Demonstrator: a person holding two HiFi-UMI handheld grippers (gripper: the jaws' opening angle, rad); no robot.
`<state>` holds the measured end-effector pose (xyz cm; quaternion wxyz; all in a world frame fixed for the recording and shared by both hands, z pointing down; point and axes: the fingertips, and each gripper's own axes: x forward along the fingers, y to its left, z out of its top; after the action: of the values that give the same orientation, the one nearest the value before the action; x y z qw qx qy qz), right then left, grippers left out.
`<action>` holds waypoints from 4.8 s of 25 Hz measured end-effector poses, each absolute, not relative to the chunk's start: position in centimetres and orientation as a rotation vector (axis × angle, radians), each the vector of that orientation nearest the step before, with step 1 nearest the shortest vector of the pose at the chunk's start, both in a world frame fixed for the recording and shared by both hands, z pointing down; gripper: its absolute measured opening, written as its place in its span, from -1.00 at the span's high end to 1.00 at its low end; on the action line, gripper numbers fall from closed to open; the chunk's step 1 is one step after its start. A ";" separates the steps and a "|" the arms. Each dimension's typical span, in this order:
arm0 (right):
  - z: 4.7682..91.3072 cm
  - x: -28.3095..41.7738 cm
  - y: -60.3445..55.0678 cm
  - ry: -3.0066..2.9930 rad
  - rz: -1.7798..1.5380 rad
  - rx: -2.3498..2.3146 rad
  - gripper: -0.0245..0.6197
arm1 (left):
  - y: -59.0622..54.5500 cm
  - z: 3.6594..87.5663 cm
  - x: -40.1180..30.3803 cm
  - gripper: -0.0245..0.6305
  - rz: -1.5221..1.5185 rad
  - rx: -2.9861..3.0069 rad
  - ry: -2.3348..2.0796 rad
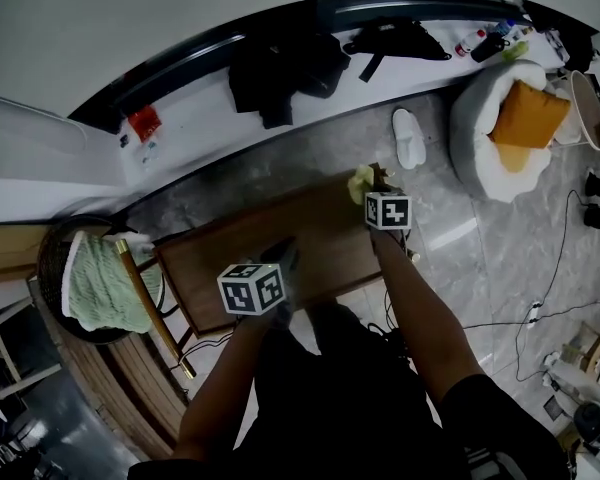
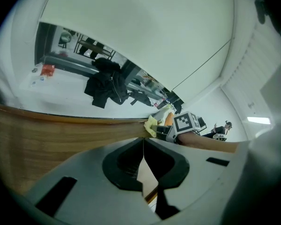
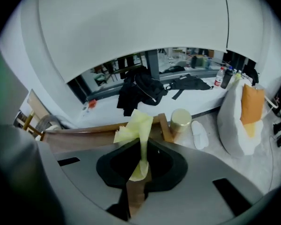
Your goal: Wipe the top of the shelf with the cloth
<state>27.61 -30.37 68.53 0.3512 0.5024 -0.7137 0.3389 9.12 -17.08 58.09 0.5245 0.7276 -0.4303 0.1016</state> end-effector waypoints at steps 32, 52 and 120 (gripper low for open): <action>70.7 -23.5 -6.4 -2.194 0.753 0.411 0.79 | 2.1 54.4 -26.5 0.89 0.015 1.456 -1.482; 71.2 -11.0 -11.2 -2.101 0.678 0.543 0.78 | -2.8 55.6 -17.1 0.89 0.063 1.540 -1.349; 66.2 -12.0 -9.2 -2.252 0.753 0.493 0.78 | -0.8 53.7 -20.3 0.89 0.051 1.498 -1.460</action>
<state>-12.05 -9.23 66.24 0.3505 0.1905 -0.8696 0.2910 -20.28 -0.83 53.71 0.5010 0.6196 -0.6039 0.0210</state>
